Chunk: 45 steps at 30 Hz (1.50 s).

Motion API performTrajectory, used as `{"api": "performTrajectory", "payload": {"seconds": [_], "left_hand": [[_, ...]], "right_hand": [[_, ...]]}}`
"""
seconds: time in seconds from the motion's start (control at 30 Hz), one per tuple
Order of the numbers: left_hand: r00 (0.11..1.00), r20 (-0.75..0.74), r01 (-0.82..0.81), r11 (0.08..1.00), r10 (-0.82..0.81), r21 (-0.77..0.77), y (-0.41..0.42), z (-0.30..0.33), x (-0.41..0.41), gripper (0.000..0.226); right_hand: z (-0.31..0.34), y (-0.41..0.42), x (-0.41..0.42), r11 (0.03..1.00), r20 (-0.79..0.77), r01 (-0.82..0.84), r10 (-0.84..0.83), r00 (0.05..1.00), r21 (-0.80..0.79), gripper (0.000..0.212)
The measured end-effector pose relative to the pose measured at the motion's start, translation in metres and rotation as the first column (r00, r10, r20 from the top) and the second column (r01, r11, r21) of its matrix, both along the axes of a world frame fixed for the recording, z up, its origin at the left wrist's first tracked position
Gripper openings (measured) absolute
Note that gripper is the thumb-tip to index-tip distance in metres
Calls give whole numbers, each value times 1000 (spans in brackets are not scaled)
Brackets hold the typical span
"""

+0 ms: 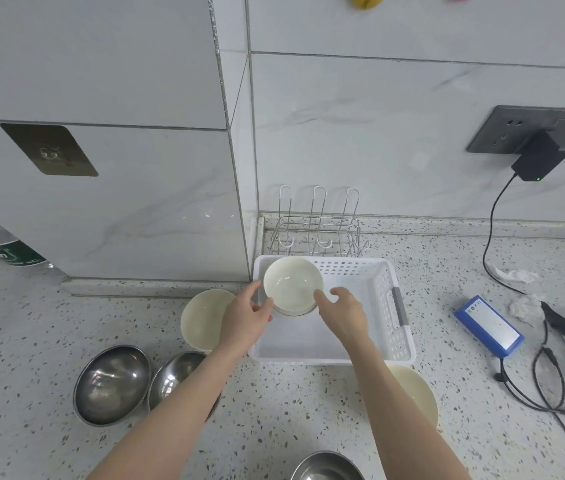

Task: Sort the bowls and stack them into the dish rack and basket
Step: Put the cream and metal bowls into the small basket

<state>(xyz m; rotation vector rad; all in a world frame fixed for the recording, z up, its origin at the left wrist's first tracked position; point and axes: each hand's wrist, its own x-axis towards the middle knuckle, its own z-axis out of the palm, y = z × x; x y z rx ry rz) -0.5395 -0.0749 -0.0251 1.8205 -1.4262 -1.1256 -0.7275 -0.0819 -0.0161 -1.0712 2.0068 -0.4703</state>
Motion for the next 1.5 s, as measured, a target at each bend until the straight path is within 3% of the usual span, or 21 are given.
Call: {"api": "performTrajectory", "payload": {"seconds": [0.1, 0.17, 0.27, 0.7, 0.87, 0.97, 1.13, 1.23, 1.37, 1.5], "left_hand": [[1000, 2, 18, 1000, -18, -15, 1, 2, -1, 49], [1000, -4, 14, 1000, -14, -14, 2, 2, -1, 50], [1000, -8, 12, 1000, -13, -11, 2, 3, -1, 50], [1000, -3, 0, 1000, 0, -29, 3, 2, -3, 51], [997, -70, 13, 1000, -12, 8, 3, 5, 0, 48], [988, -148, -41, 999, 39, -11, 9, 9, 10, 33], [965, -12, -261, 960, 262, -101, 19, 13, 60, 10], [943, 71, -318, 944, 325, -94, 24, 11, 91, 21], [950, 226, -243, 965, 216, 97, 22, 1, 119, 45], [966, 250, -118, 973, 66, 200, 19, -5, 128, 17]], "right_hand": [[-2, 4, 1, 992, 321, 98, -118, 940, 79, 46], [0, 4, 2, 986, 416, 139, -164, 894, 90, 32], [5, 4, 2, 983, 442, 156, -184, 878, 98, 23], [8, 13, 11, 971, 510, 209, -241, 826, 120, 18], [17, 15, 16, 981, 482, 127, -182, 857, 146, 27], [22, 21, 22, 985, 434, 50, -118, 893, 166, 48], [26, 48, 25, 986, 411, 164, -150, 899, 0, 56], [30, 69, 21, 960, 454, 272, -212, 865, -71, 41], [32, 101, 16, 930, 504, 358, -268, 821, -89, 27], [27, 126, 9, 894, 512, 442, -348, 785, -70, 22]]}}
